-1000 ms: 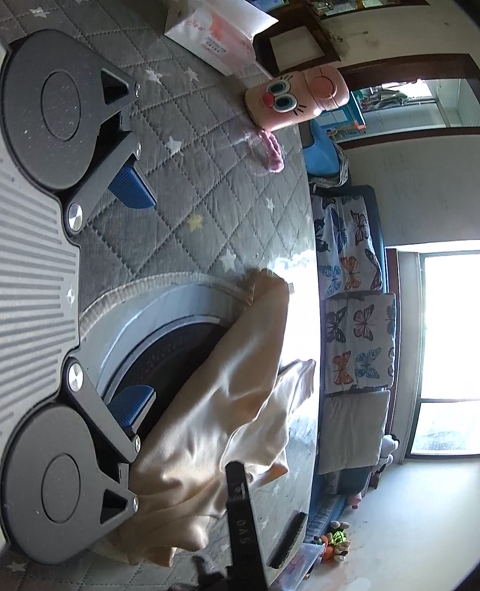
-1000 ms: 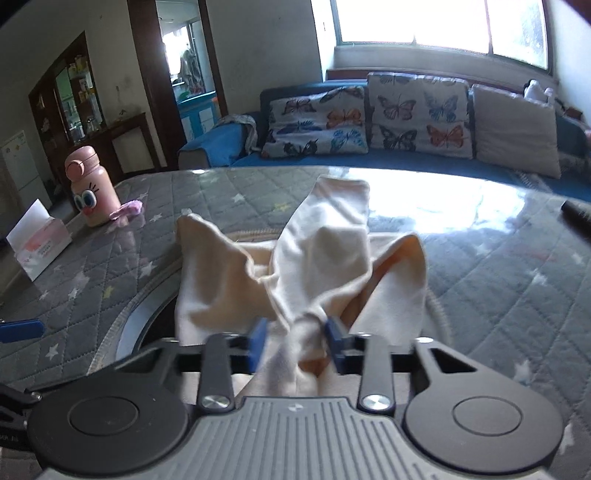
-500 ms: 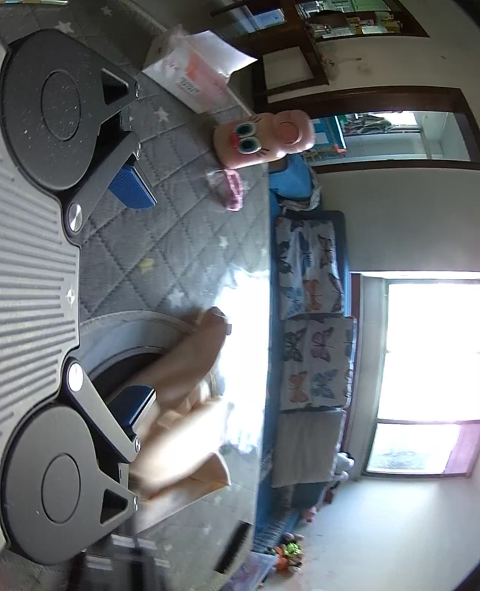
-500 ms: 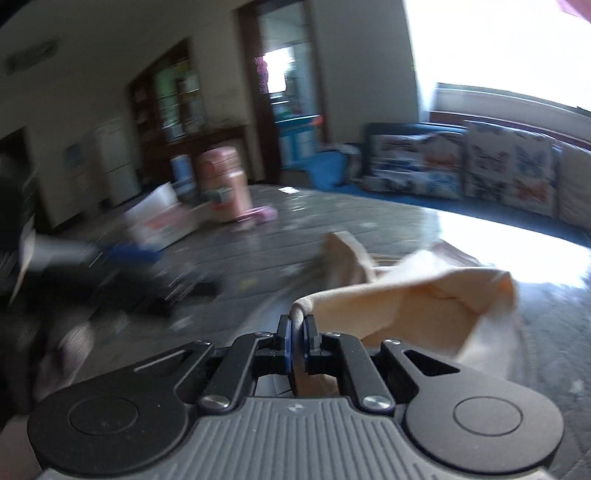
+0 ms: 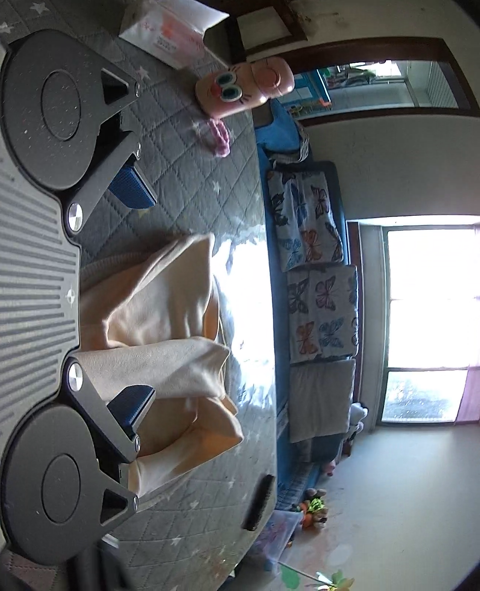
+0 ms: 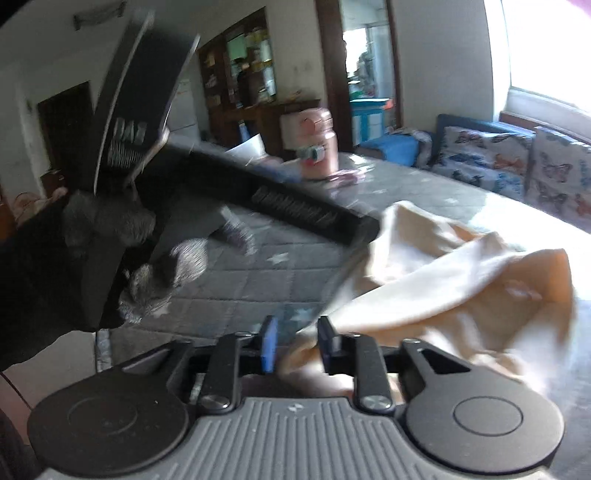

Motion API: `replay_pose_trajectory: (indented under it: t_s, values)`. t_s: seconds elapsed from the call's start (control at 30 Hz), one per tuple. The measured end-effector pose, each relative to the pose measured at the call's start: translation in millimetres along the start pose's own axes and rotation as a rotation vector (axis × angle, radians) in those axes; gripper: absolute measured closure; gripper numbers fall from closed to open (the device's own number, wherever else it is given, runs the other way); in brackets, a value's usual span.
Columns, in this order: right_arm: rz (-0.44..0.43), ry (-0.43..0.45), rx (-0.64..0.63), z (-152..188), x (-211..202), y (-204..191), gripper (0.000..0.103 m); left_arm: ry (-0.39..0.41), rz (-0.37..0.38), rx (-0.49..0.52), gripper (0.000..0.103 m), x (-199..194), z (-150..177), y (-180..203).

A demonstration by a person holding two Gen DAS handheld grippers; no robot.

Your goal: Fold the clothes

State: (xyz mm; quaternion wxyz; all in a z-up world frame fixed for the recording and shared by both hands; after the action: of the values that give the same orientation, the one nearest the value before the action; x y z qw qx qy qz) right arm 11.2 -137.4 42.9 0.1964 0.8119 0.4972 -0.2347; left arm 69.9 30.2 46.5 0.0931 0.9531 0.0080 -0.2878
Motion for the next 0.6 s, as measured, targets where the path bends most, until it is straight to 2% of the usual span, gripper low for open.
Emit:
replay_pose_trajectory:
  t_s: [0.2,0.33,0.4,0.6]
  values:
    - [0.211,-0.029,0.049,8.8,-32.0,62.7,0.069,-0.039,0.024,0.048,0.0,16.8,7.4,14.8]
    - [0.342,-0.078,0.087,12.6,-27.3,109.3,0.065,-0.073,0.039,0.086,0.0,32.1,12.9,28.2]
    - [0.377,-0.098,0.096,14.8,-16.0,130.4,0.06,-0.089,0.046,0.096,0.001,39.5,14.4,33.0]
    - [0.44,-0.151,0.119,23.7,20.6,173.6,0.059,-0.131,0.041,0.129,0.013,63.5,19.0,41.0]
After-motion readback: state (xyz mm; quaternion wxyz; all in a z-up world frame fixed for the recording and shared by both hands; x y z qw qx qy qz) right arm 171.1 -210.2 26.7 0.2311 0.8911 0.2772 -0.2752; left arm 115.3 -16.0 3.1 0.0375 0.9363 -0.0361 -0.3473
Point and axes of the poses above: each gripper's, at about its wrist camera, not at the fingertips, and x roughly the way its jaws point, y to its right, z to its underside, the point moved 2 cm from there along x, roughly the way its jaws point, and after that the axes turned 14 degrees about -x, right-handed, at the moved point
